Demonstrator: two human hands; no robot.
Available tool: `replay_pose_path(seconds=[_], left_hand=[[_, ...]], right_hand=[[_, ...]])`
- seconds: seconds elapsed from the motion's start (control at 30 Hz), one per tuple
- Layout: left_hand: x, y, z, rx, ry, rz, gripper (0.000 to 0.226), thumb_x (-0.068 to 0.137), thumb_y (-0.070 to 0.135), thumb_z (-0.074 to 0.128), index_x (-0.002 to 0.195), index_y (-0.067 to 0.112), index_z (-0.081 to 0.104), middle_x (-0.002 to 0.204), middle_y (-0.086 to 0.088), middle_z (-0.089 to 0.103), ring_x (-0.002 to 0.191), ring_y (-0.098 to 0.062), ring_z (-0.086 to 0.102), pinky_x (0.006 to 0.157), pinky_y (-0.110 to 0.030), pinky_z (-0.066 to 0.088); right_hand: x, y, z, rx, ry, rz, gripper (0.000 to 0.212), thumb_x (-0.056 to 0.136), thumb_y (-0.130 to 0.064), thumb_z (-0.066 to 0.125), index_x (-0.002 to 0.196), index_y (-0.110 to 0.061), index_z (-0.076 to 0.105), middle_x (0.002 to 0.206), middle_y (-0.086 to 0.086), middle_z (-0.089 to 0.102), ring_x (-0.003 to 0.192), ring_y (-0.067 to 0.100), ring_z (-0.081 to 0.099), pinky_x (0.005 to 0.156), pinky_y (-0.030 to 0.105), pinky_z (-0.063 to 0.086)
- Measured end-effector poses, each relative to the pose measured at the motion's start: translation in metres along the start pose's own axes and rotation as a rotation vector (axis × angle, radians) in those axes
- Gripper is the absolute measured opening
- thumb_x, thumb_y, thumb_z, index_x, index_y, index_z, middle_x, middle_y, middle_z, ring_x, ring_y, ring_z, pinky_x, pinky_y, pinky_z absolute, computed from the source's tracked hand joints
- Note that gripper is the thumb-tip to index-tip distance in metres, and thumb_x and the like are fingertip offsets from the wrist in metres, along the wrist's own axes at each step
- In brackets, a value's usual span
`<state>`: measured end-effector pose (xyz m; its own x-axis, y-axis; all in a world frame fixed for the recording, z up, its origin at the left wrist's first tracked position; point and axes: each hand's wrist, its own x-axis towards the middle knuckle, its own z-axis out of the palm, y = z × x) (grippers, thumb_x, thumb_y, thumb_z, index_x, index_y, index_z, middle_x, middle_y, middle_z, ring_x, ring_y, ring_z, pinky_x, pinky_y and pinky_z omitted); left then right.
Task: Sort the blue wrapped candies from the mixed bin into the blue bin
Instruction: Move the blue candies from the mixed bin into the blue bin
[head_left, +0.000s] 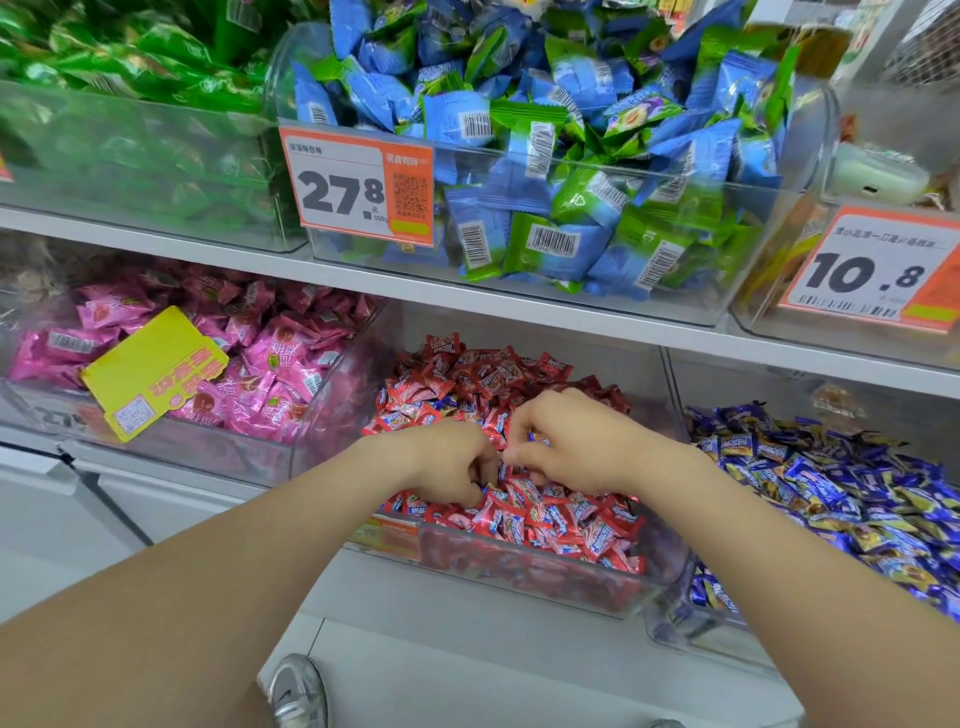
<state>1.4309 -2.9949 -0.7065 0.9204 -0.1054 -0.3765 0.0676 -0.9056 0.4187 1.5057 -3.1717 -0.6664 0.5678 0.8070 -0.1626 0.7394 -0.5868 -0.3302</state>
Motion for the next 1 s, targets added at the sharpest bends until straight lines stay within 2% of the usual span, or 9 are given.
replay_pose_path(seconds=[0.07,0.17,0.27,0.37,0.5,0.6,0.7,0.83,1.0], left_hand=[[0.002,-0.003,-0.002,-0.022,0.026,0.011,0.009,0.090,0.017,0.076,0.089,0.023,0.069,0.083,0.006,0.067,0.072,-0.013,0.063,0.065,-0.028,0.051],[0.000,-0.011,-0.012,-0.022,0.055,-0.009,0.024,0.087,0.023,0.076,0.071,0.024,0.058,0.073,0.005,0.063,0.066,-0.014,0.058,0.063,-0.031,0.048],[-0.005,-0.016,-0.021,-0.100,0.177,-0.040,0.032,0.082,0.027,0.069,0.062,0.020,0.044,0.061,0.004,0.053,0.061,-0.017,0.052,0.058,-0.034,0.040],[-0.010,-0.018,-0.027,-0.189,0.217,-0.056,0.026,0.092,0.022,0.057,0.070,0.020,0.043,0.062,0.007,0.065,0.068,-0.016,0.067,0.057,-0.028,0.039],[-0.010,-0.018,-0.017,-0.062,0.111,-0.056,0.011,0.101,0.017,0.040,0.092,0.020,0.047,0.079,-0.002,0.057,0.068,-0.020,0.044,0.060,-0.035,0.036],[-0.006,-0.016,-0.008,0.041,0.072,-0.032,0.011,0.102,0.022,0.046,0.092,0.021,0.051,0.088,0.000,0.059,0.077,-0.020,0.049,0.064,-0.035,0.038],[-0.002,-0.017,-0.004,0.149,0.030,-0.011,0.011,0.092,0.026,0.065,0.100,0.025,0.057,0.089,0.008,0.058,0.082,-0.018,0.055,0.068,-0.033,0.045],[0.000,-0.021,-0.004,0.150,0.011,0.015,0.027,0.085,0.037,0.081,0.105,0.025,0.068,0.082,0.014,0.057,0.076,-0.012,0.056,0.062,-0.028,0.040],[0.001,-0.026,-0.002,0.190,0.082,0.006,0.024,0.098,0.036,0.064,0.085,0.017,0.069,0.081,0.002,0.064,0.077,-0.021,0.058,0.064,-0.030,0.041]], right_hand=[[-0.001,-0.007,0.007,-0.073,-0.025,-0.024,0.025,0.101,-0.052,0.060,0.091,-0.031,0.069,0.081,-0.007,0.071,0.083,0.014,0.064,0.081,0.042,0.058],[-0.006,-0.013,0.015,-0.148,-0.173,-0.020,0.032,0.096,-0.060,0.064,0.106,-0.031,0.075,0.093,-0.006,0.070,0.095,0.020,0.063,0.084,0.043,0.058],[-0.011,-0.008,0.013,-0.182,-0.292,-0.015,0.026,0.089,-0.053,0.077,0.095,-0.028,0.081,0.084,-0.012,0.072,0.085,0.014,0.067,0.081,0.039,0.060],[-0.018,-0.005,0.001,-0.161,-0.346,0.027,0.027,0.093,-0.048,0.075,0.092,-0.022,0.082,0.080,-0.009,0.077,0.080,0.012,0.072,0.074,0.031,0.059],[-0.023,-0.005,-0.012,-0.174,-0.360,0.051,0.017,0.097,-0.022,0.067,0.108,-0.021,0.079,0.070,-0.007,0.074,0.079,0.013,0.073,0.080,0.031,0.061],[-0.017,-0.011,-0.010,-0.232,-0.149,0.049,0.033,0.099,-0.015,0.053,0.117,-0.032,0.074,0.093,-0.010,0.070,0.096,0.015,0.060,0.091,0.037,0.056],[-0.007,-0.021,0.006,-0.225,0.067,0.013,0.017,0.100,-0.038,0.056,0.101,-0.031,0.072,0.096,-0.002,0.068,0.096,0.025,0.064,0.077,0.039,0.052],[0.002,-0.032,0.033,-0.219,-0.108,-0.002,0.037,0.090,-0.064,0.068,0.103,-0.029,0.075,0.091,-0.005,0.068,0.089,0.023,0.062,0.072,0.034,0.046],[0.001,-0.018,0.011,-0.247,-0.230,0.041,0.010,0.078,-0.024,0.079,0.071,-0.018,0.075,0.069,-0.006,0.073,0.077,0.019,0.072,0.071,0.039,0.064]])
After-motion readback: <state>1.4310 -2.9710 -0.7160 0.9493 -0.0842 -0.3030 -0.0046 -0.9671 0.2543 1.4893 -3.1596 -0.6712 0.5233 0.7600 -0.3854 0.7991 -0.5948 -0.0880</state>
